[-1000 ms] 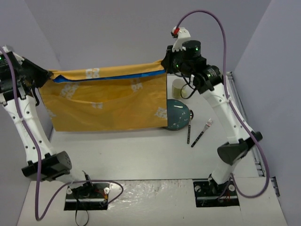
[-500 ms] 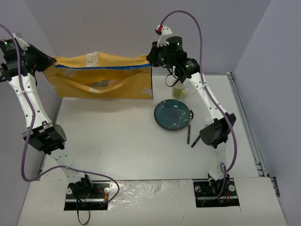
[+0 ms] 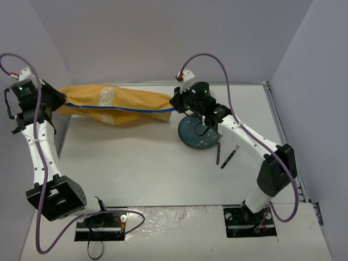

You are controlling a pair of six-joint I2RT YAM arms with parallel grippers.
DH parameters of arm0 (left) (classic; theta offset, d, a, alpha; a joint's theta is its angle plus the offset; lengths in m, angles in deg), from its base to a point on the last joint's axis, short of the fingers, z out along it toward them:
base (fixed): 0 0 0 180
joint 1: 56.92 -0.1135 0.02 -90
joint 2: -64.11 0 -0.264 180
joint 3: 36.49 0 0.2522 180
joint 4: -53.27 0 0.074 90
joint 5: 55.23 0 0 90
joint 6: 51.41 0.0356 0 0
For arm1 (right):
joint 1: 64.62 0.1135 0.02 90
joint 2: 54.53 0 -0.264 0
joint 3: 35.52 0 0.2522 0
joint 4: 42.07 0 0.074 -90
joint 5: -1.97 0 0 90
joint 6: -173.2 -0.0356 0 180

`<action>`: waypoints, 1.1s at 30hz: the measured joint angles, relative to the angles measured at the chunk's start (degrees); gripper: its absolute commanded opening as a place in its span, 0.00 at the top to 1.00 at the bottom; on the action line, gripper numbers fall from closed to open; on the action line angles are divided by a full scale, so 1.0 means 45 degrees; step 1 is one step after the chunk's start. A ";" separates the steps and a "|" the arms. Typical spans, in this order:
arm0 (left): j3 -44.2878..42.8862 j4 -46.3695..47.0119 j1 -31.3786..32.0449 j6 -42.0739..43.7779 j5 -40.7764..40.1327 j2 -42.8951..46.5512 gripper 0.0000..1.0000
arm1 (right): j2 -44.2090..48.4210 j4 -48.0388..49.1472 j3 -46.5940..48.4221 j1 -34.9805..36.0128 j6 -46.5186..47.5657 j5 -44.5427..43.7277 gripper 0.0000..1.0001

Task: Set the dinner table for one person

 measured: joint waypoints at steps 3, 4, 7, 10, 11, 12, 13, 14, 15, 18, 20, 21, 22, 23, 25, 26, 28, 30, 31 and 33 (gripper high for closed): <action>0.3113 -0.0008 -0.0013 0.0156 -0.1342 0.0034 1.00 | -0.0524 -0.0261 -0.1971 0.0466 -0.0053 -0.0178 1.00; 0.3938 -0.0069 -0.0022 0.0168 -0.1801 -0.0127 1.00 | -0.0747 -0.0355 -0.2525 0.0735 -0.0136 -0.0263 1.00; 0.5511 -0.0731 -0.0029 0.0190 -0.2860 -0.0108 1.00 | -0.0949 -0.0687 -0.3934 0.1643 -0.0462 -0.0303 1.00; 0.5829 -0.1321 -0.0033 0.0166 -0.3836 0.0371 1.00 | -0.0849 -0.0884 -0.4571 0.2420 -0.0727 -0.0263 1.00; 0.5765 -0.1414 -0.0033 0.0147 -0.4194 0.0621 1.00 | -0.0736 -0.0915 -0.4679 0.2591 -0.0797 -0.0260 1.00; 0.5701 -0.1499 -0.0033 0.0138 -0.4494 0.0875 1.00 | -0.0559 -0.0958 -0.4775 0.2686 -0.0864 -0.0260 1.00; 0.5640 -0.1583 -0.0033 0.0130 -0.4753 0.1120 1.00 | -0.0383 -0.1019 -0.4822 0.2730 -0.0938 -0.0261 1.00; 0.5581 -0.1669 -0.0033 0.0122 -0.4994 0.1361 1.00 | -0.0211 -0.1091 -0.4838 0.2749 -0.1016 -0.0264 1.00; 0.5503 -0.1773 -0.0033 0.0097 -0.5157 0.1520 1.00 | -0.0067 -0.1110 -0.4837 0.2750 -0.1070 -0.0269 1.00; 0.4945 -0.2261 -0.0033 0.0010 -0.5350 0.1605 1.00 | 0.0181 -0.1520 -0.4484 0.2739 -0.1148 -0.0309 1.00; 0.4214 -0.2595 -0.0033 0.0003 -0.5238 0.1397 1.00 | 0.0191 -0.1935 -0.3923 0.2738 -0.1138 -0.0401 1.00; 0.3719 -0.2801 -0.0033 0.0006 -0.5111 0.1271 1.00 | 0.0205 -0.2202 -0.3550 0.2738 -0.1112 -0.0471 1.00; 0.3073 -0.3067 -0.0033 0.0011 -0.4906 0.1127 1.00 | 0.0232 -0.2562 -0.3066 0.2738 -0.1062 -0.0568 1.00; 0.2386 -0.3220 -0.0033 0.0015 -0.4663 0.1027 1.00 | 0.0310 -0.2836 -0.2583 0.2738 -0.1013 -0.0667 1.00; 0.0868 -0.3495 -0.0033 0.0018 -0.4141 0.0897 1.00 | 0.0561 -0.3325 -0.1594 0.2738 -0.0892 -0.0895 1.00; -0.0035 -0.3690 -0.0033 0.0019 -0.3885 0.0866 1.00 | 0.0758 -0.3567 -0.1066 0.2738 -0.0804 -0.1046 1.00; -0.1966 -0.3758 -0.0033 0.0027 -0.3415 0.0819 1.00 | 0.1228 -0.3809 -0.0010 0.2738 -0.0662 -0.1339 1.00; -0.3853 -0.3877 -0.0033 0.0010 -0.3030 0.0816 1.00 | 0.1714 -0.4053 0.0918 0.2733 -0.0431 -0.1748 1.00; -0.4511 -0.3806 -0.0033 0.0007 -0.2875 0.0856 1.00 | 0.1940 -0.4090 0.1355 0.2725 -0.0288 -0.1986 1.00; -0.5476 -0.3675 -0.0033 0.0000 -0.2609 0.0976 1.00 | 0.2300 -0.4115 0.2062 0.2689 -0.0023 -0.2429 1.00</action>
